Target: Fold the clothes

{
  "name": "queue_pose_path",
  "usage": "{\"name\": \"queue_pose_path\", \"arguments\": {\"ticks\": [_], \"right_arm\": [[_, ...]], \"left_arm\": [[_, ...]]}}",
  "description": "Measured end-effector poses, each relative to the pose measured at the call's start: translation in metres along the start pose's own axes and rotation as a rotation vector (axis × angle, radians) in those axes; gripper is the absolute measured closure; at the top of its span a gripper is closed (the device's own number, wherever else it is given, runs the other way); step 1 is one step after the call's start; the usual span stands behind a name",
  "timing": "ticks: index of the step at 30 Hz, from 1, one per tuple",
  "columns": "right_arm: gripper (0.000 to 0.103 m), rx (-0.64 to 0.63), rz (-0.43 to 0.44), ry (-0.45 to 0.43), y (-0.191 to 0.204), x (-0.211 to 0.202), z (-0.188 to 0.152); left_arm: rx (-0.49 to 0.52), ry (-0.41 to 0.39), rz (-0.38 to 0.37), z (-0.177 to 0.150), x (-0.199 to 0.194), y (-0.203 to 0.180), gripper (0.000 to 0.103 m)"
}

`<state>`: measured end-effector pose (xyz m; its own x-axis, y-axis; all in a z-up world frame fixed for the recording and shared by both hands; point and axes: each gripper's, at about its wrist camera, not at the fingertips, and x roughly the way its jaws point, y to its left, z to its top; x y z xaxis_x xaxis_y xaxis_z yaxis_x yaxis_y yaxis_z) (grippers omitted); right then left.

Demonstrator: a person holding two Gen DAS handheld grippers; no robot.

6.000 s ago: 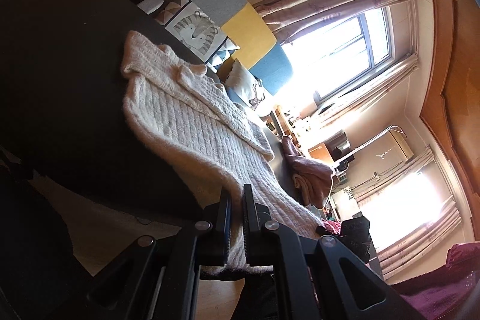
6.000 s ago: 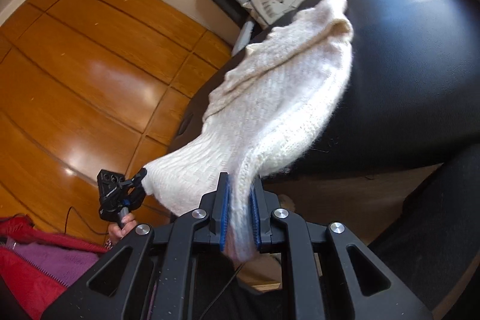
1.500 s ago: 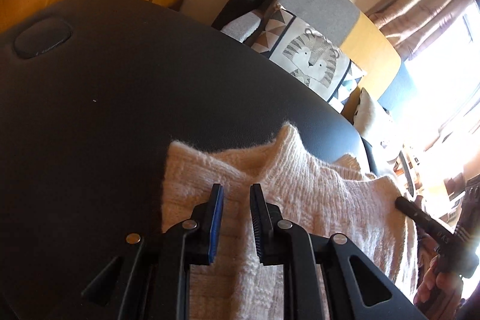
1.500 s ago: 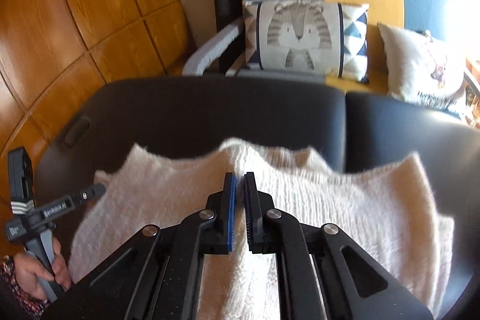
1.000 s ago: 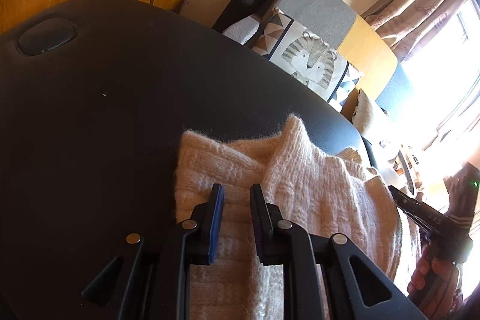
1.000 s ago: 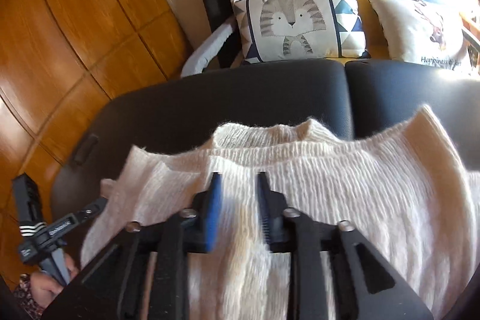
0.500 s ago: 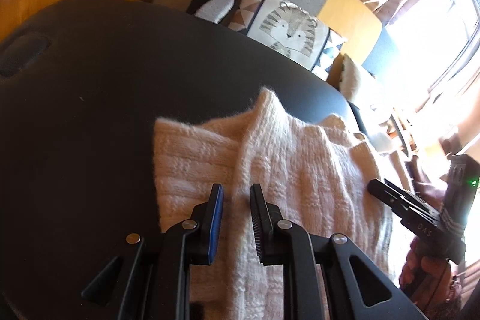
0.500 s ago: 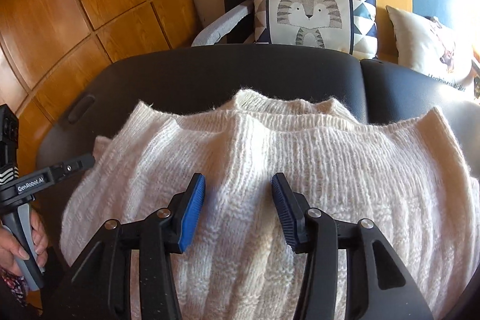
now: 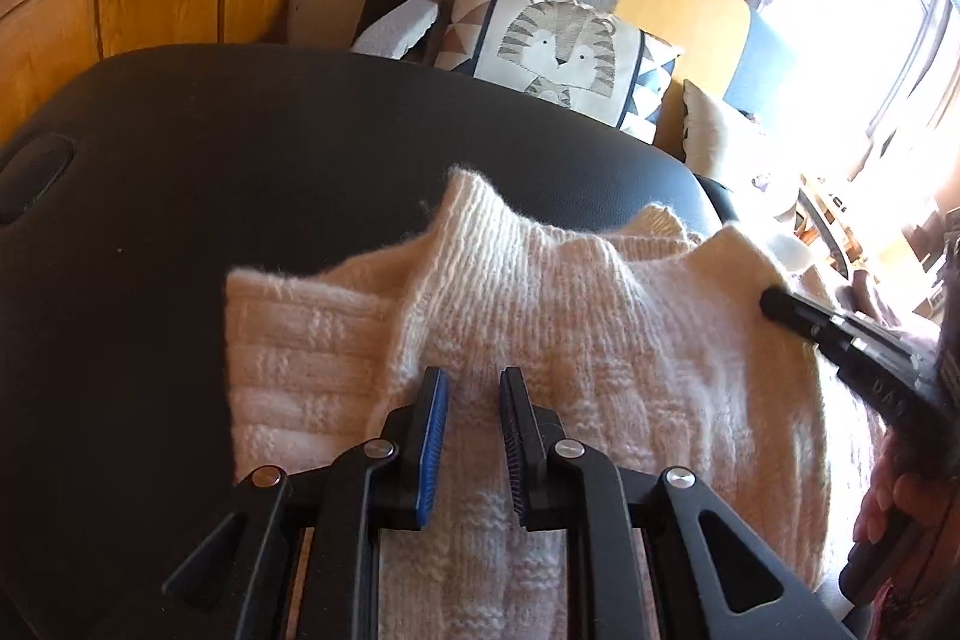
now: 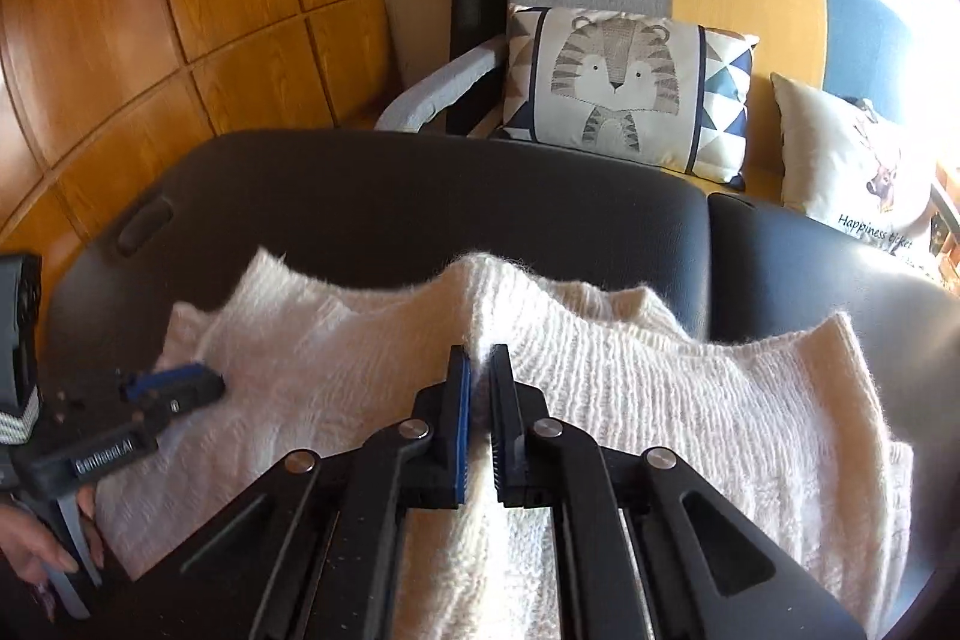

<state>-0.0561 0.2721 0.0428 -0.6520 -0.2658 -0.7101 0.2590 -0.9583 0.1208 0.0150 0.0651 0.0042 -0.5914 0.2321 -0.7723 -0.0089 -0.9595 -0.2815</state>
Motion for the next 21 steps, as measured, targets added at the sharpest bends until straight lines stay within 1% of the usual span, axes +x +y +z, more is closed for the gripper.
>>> {"name": "queue_pose_path", "arguments": {"ticks": [3, 4, 6, 7, 11, 12, 14, 16, 18, 21], "right_arm": [[0.098, 0.026, 0.005, 0.002, -0.005, 0.005, 0.005], [0.098, 0.030, 0.005, 0.000, -0.006, 0.007, 0.006], [0.098, 0.038, 0.009, -0.003, -0.008, 0.013, 0.005], [0.098, 0.041, 0.010, 0.007, -0.009, 0.017, 0.004], [0.098, 0.051, 0.012, 0.059, -0.009, 0.039, -0.003], [0.098, 0.044, 0.010, 0.058, -0.008, 0.040, -0.004], [0.098, 0.029, 0.003, 0.055, -0.005, 0.043, -0.005], [0.097, 0.011, -0.002, 0.068, -0.003, 0.046, -0.005], [0.095, -0.002, -0.004, 0.086, -0.002, 0.048, -0.005], [0.092, -0.006, -0.006, 0.100, 0.000, 0.041, -0.001]], "left_arm": [[-0.020, 0.003, 0.000, -0.004, 0.001, 0.004, 0.085], [-0.034, -0.010, 0.001, -0.003, -0.003, 0.006, 0.085], [-0.068, -0.079, -0.002, -0.007, -0.015, 0.012, 0.085], [-0.086, -0.130, 0.018, -0.010, -0.025, 0.015, 0.085], [-0.148, -0.237, 0.067, -0.024, -0.043, 0.031, 0.085], [-0.156, -0.208, 0.066, -0.027, -0.037, 0.034, 0.085], [-0.163, -0.111, 0.043, -0.033, -0.020, 0.037, 0.085], [-0.162, -0.099, 0.028, -0.040, -0.016, 0.038, 0.085], [-0.162, -0.120, 0.026, -0.042, -0.020, 0.036, 0.085], [-0.196, -0.112, 0.013, -0.041, -0.025, 0.039, 0.085]]}}
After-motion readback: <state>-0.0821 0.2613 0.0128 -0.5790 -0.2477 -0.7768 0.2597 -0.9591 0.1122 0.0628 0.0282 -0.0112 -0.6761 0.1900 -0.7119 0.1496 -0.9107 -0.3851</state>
